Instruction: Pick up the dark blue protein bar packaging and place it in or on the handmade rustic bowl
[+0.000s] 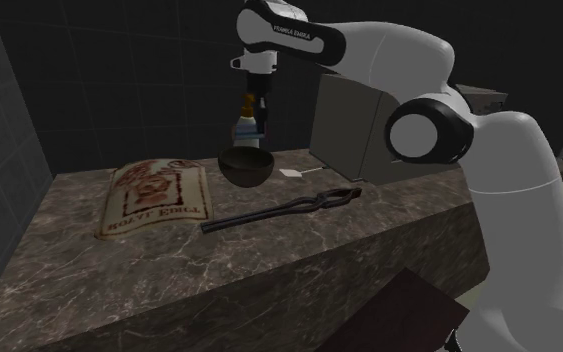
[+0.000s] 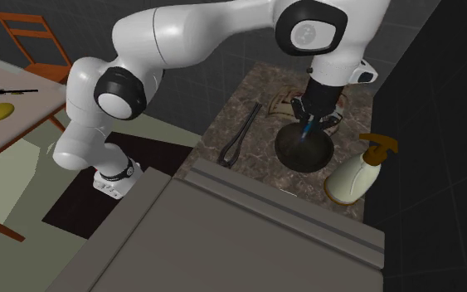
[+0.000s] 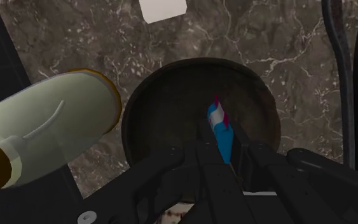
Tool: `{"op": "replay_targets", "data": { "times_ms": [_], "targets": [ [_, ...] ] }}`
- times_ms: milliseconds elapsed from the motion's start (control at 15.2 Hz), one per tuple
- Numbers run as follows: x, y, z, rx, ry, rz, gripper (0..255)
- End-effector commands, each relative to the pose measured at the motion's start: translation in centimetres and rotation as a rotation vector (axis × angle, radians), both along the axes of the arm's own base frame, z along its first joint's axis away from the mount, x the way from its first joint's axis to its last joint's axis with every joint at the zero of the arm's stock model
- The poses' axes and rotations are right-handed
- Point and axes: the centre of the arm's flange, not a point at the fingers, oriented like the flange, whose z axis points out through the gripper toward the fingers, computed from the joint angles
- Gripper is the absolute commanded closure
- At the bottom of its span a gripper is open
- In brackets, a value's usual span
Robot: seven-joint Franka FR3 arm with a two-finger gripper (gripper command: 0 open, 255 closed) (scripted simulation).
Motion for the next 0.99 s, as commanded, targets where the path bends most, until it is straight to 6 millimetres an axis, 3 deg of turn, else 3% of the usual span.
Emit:
{"op": "replay_targets", "data": {
  "times_ms": [0,726,924],
  "targets": [
    [0.4,0.3,-0.8,0.000,-0.001,0.000,255],
    [0.4,0.3,-7.0,0.000,-0.001,0.000,255],
    [0.4,0.3,-7.0,0.000,-0.001,0.000,255]
  ]
}}
